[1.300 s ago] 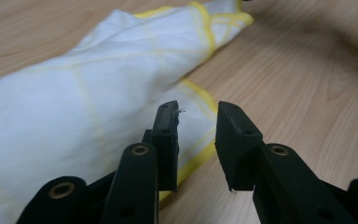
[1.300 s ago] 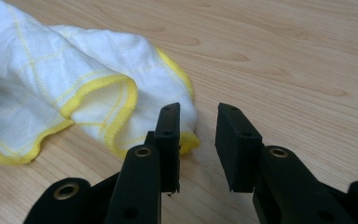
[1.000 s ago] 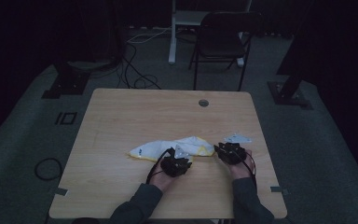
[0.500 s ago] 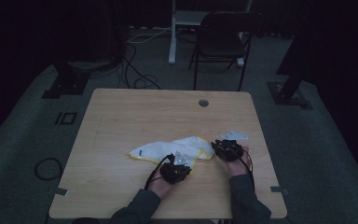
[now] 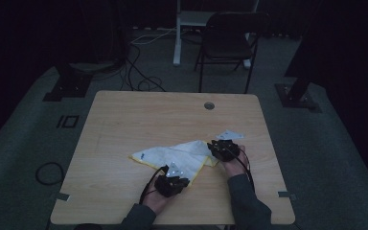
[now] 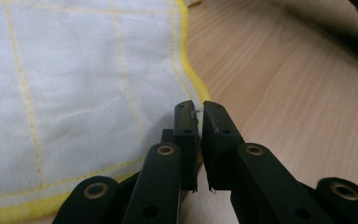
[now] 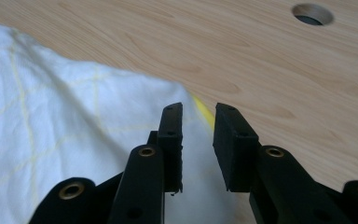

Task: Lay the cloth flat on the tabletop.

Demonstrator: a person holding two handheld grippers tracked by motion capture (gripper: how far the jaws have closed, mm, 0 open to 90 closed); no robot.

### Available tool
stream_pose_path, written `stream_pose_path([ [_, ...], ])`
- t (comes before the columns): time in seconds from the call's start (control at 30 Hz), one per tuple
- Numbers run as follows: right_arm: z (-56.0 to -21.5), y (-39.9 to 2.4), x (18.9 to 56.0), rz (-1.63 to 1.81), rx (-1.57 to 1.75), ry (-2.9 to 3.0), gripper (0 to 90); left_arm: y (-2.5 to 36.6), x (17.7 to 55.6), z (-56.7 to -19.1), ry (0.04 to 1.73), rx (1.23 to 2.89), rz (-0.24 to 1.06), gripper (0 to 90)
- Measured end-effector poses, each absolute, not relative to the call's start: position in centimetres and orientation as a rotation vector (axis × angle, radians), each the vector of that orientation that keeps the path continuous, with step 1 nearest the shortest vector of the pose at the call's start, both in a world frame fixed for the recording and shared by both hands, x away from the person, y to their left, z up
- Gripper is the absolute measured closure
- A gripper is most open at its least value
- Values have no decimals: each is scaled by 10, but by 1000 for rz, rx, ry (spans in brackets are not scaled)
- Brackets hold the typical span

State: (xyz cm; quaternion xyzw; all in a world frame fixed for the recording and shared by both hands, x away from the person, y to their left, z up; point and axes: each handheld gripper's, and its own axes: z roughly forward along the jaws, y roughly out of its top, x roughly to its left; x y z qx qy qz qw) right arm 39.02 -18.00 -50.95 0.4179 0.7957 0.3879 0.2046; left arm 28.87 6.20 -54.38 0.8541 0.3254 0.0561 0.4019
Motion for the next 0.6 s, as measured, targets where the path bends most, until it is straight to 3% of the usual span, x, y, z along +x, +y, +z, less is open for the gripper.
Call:
stream_pose_path([
  [0.3,-511,-144,412,1125,1105,2300,605,71,283,-545,822,2149,134,851],
  [0.6,-516,-111,437,1141,1085,2406,576,75,280,-546,823,2139,140,853],
])
